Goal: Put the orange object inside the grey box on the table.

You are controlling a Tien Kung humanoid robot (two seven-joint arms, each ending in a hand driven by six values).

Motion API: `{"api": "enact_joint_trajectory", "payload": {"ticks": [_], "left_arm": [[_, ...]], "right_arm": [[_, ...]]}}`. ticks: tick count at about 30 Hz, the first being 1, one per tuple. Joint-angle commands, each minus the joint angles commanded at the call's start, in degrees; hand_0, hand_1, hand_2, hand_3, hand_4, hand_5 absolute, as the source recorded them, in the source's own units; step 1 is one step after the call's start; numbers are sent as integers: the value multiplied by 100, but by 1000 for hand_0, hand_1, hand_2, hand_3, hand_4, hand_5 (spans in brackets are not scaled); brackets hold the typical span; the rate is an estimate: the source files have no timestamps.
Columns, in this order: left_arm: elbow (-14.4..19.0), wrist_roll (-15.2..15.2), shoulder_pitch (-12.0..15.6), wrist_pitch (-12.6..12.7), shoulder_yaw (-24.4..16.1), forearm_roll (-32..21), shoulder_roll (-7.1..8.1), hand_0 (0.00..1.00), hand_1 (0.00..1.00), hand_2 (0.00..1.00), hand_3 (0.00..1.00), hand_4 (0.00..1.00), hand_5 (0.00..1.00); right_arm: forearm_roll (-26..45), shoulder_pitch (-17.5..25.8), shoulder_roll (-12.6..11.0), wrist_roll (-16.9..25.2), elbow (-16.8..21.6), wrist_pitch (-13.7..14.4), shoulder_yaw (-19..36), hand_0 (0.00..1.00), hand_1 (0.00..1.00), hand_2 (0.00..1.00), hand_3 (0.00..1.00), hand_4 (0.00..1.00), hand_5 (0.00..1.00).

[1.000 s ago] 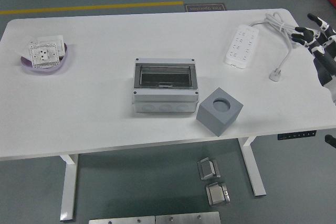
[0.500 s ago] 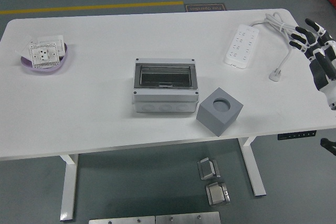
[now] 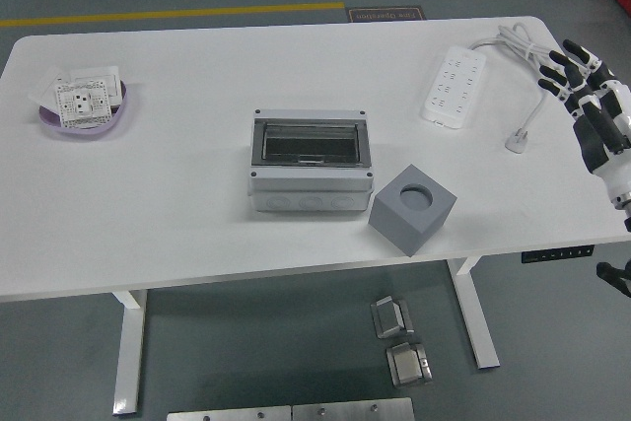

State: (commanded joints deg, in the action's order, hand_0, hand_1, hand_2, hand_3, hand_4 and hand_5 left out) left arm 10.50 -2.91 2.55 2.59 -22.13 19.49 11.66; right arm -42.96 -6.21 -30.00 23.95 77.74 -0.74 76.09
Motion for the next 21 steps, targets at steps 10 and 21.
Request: {"api": "enact_joint_trajectory", "payload": {"ticks": [10,21], "left_arm": [[-16,336,25,-2,713,-831,4,660,635,527,569,536,194],[-6,742,-67,-20,2066,-2381,-32,660,640,529,570,545,201]], "right_arm": [[-118,-10,-13,-34,41,33,103,885,843,882,946,841,490],[-309,-81,-8,-100,56,111,169,890,846,883,953,848,500]]}}
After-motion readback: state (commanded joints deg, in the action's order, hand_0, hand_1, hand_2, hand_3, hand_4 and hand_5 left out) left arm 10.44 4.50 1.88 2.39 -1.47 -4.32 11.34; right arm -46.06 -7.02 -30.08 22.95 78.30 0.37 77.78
